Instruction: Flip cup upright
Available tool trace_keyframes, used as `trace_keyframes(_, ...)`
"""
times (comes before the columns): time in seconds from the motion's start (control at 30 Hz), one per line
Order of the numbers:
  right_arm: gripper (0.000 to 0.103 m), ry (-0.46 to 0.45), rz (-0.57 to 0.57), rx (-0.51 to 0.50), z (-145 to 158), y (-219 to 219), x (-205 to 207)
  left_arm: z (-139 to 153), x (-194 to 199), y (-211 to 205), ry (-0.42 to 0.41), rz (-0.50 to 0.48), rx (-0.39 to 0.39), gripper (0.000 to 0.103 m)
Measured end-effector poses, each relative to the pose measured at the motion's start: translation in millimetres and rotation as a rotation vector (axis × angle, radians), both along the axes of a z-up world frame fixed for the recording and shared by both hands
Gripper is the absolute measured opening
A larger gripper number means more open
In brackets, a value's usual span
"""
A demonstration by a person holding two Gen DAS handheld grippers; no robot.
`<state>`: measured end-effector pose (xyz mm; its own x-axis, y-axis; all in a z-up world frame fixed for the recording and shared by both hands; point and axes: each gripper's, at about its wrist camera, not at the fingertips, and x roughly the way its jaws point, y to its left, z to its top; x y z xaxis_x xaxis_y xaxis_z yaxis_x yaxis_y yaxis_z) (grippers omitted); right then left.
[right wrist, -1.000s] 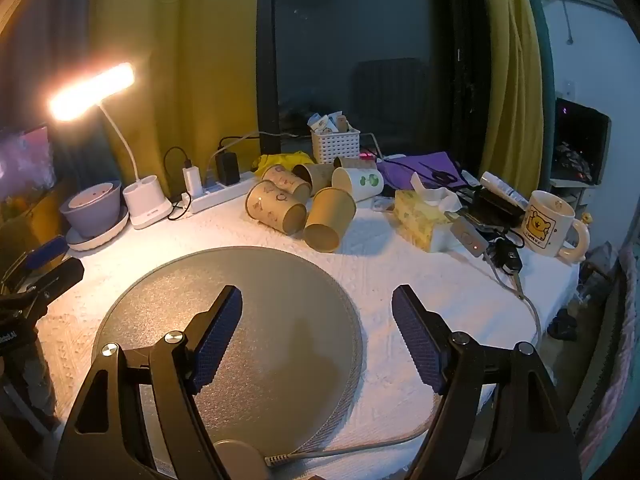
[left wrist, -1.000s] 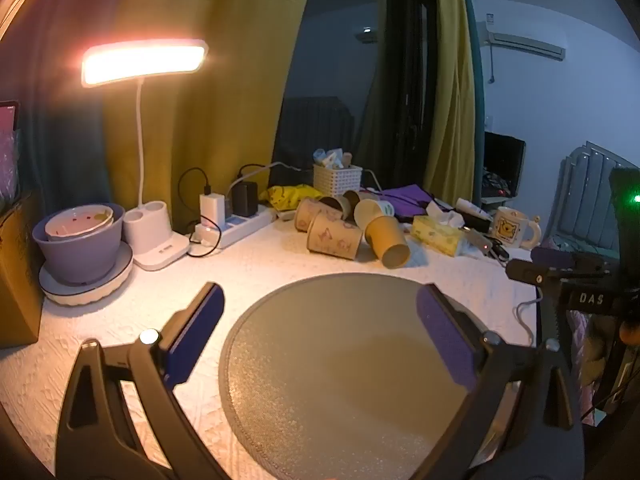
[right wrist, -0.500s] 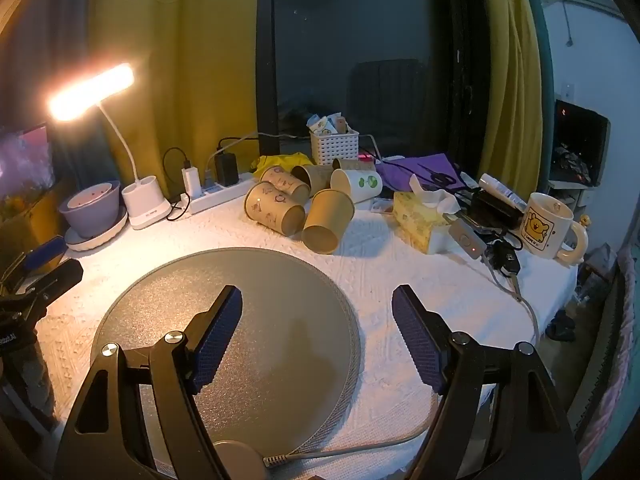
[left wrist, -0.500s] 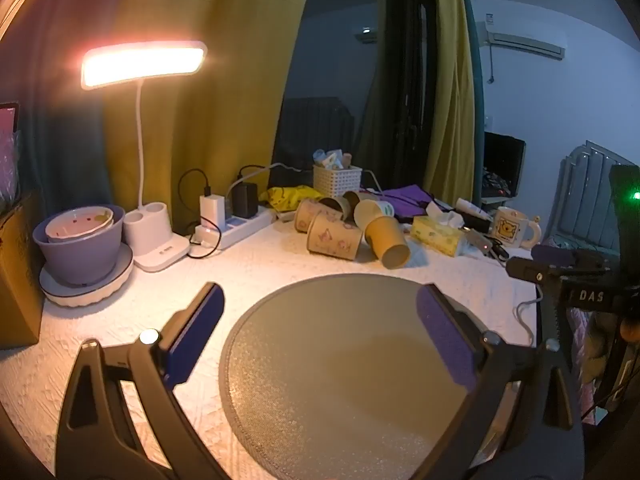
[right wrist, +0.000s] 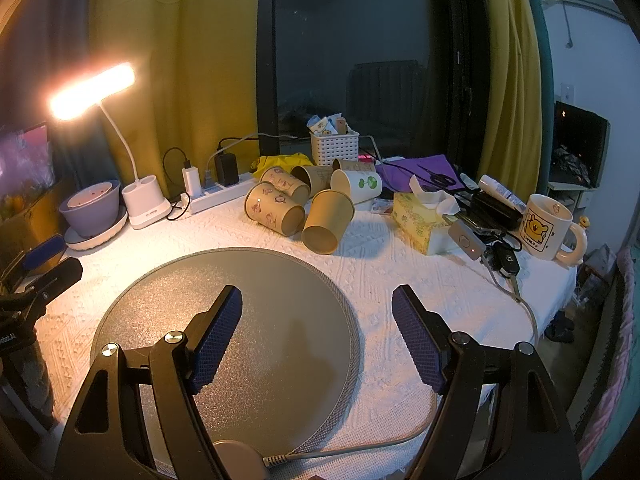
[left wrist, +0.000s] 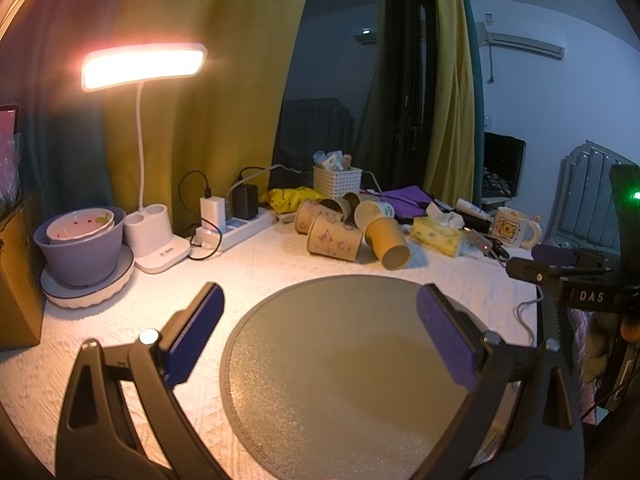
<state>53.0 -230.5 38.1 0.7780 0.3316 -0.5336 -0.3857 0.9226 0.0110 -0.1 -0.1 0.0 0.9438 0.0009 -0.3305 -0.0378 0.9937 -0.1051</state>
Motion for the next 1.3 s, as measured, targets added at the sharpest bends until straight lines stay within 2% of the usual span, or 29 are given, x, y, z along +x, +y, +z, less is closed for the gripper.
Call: trace_keyframes(1.3,0.08,-0.006,-0.001,-0.005,0.1,2.0,-3.0,0.0,0.0,0.2,-0.003,0.0,0.005,0.098)
